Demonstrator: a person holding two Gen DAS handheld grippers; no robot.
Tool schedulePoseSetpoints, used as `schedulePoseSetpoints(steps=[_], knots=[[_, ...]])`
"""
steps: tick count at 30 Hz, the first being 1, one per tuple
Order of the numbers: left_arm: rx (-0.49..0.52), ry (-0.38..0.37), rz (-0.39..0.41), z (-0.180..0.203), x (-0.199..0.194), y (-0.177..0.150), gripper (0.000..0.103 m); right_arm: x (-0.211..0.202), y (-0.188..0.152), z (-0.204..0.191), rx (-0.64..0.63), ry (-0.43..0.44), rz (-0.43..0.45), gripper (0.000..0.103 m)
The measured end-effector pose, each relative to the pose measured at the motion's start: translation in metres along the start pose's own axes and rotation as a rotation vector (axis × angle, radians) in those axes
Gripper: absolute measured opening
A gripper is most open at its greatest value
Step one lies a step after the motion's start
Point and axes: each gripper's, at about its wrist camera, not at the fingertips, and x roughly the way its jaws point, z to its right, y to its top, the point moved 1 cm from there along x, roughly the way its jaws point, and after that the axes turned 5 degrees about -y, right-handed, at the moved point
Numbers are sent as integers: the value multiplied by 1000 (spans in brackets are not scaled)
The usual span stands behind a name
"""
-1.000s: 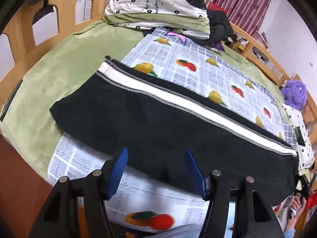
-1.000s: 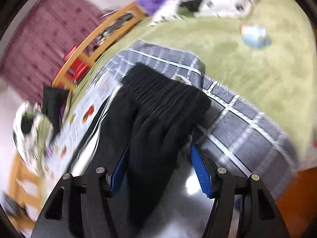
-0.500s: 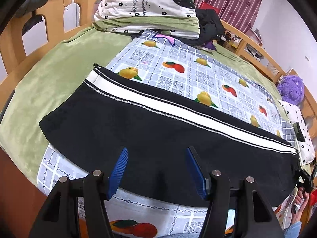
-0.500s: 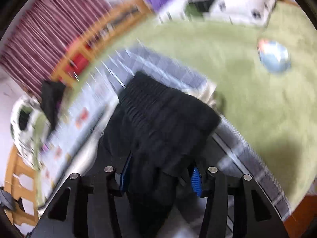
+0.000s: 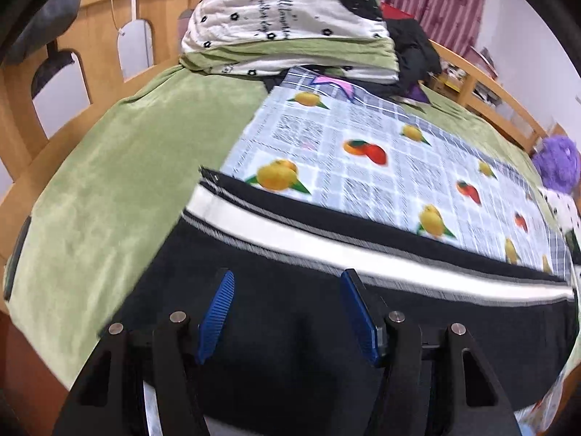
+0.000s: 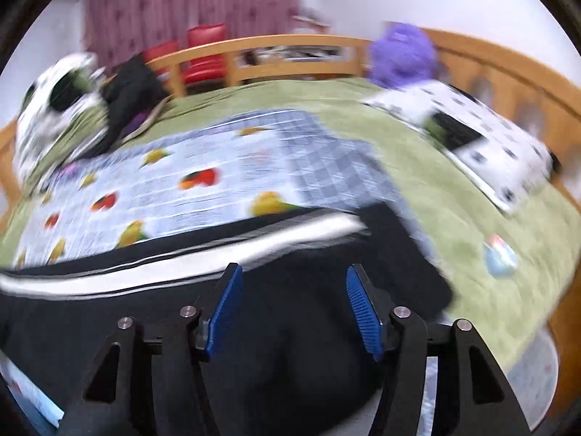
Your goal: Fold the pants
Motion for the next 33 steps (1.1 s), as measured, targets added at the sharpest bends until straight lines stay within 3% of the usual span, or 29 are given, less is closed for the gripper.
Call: schedulePoseSetpoints(steps=[4,8,11,19,21,23,24,25,27,33], knots=[[13,51,2,-17,25,27,59,23,17,-64,-83,83,-25,59],[43,53,0,-27,51,44,59,54,31,-118,-169,171,-67,60],[55,57,-12,-31,66,46,59,82,35,-147,-268,182,-102,60],[60,-15,-7,-43,76,45,58,135,30,-204,-481,277,-170,59],[56,-13,-15,-46,80,45,48,140,23,-216,-530,277,-194,34],[26,-25,-25,-51,83,45,26,137,15,-224,-578,298,-197,15],[2,-63,-36,-55,86,45,20,135,13,-225,-593,296,-197,11],[-9,-90,-41,-57,87,44,3,133,10,-227,-616,279,-191,9],[-16,-139,-28,-58,87,42,2,127,8,-228,-639,267,-183,4],[-24,-111,99,-64,62,55,2,99,29,-211,-516,299,-62,4]])
